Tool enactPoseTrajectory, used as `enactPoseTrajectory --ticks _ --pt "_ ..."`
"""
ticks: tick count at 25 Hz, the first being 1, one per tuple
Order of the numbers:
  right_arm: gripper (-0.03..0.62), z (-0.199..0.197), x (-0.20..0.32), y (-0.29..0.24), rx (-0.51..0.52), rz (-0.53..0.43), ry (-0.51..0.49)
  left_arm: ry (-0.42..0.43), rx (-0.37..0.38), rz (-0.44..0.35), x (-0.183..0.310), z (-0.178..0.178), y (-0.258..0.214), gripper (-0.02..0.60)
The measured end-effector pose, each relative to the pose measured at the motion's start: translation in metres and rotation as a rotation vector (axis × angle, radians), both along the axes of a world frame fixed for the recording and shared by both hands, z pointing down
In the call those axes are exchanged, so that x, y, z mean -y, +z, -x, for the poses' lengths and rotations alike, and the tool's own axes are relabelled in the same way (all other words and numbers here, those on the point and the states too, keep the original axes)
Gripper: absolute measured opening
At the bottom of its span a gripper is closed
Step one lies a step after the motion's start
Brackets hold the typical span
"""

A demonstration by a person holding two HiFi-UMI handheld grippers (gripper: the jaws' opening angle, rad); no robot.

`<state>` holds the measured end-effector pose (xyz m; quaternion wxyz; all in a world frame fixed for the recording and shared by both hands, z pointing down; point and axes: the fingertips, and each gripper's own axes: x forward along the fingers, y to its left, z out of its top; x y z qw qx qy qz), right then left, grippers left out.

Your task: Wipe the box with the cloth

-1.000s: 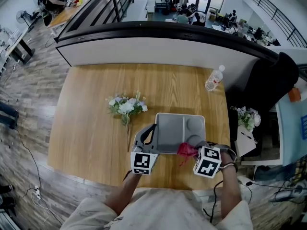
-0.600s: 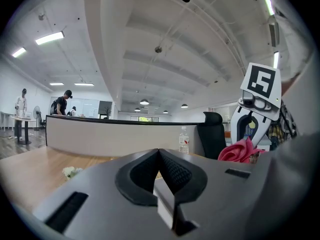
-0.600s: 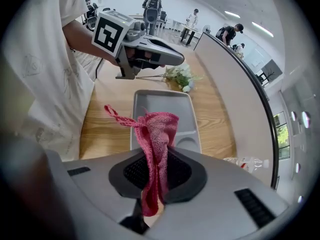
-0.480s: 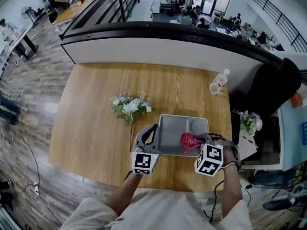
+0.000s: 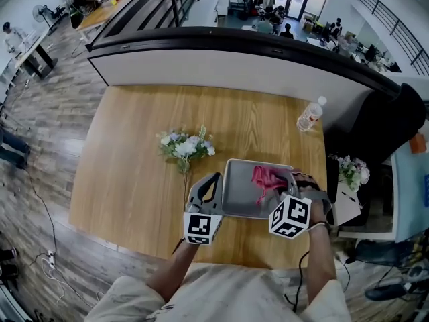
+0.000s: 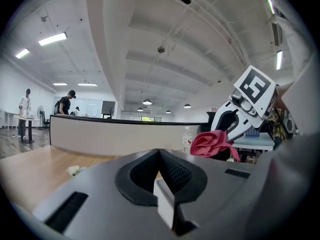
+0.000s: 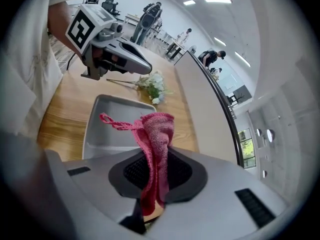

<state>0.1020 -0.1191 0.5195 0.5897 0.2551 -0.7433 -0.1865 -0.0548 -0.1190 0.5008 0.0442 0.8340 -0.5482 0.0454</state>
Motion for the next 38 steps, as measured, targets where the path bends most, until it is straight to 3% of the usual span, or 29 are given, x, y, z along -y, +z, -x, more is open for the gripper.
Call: enactPoseTrajectory --ticks 5,17,27,32,38 --pt "0.067 0.010 0.019 0.008 0.016 -0.065 -0.008 -0.009 0.009 0.008 0.001 0.005 0.002 0.014" --pt "0.067 0.023 0.042 0.051 0.031 -0.031 -0.015 -0.035 0.019 0.033 0.005 0.016 0.011 0.014" --pt "0.067 0.022 0.041 0.102 -0.022 0.078 -0.019 -0.073 0.027 0.053 0.010 0.033 0.018 0.014" --pt "0.067 0.025 0.042 0.108 0.034 0.151 0.038 -0.069 0.028 0.063 0.009 0.031 0.022 0.014" --pt "0.067 0.025 0.039 0.109 0.033 0.177 0.026 -0.055 0.025 0.064 0.008 0.025 0.021 0.014"
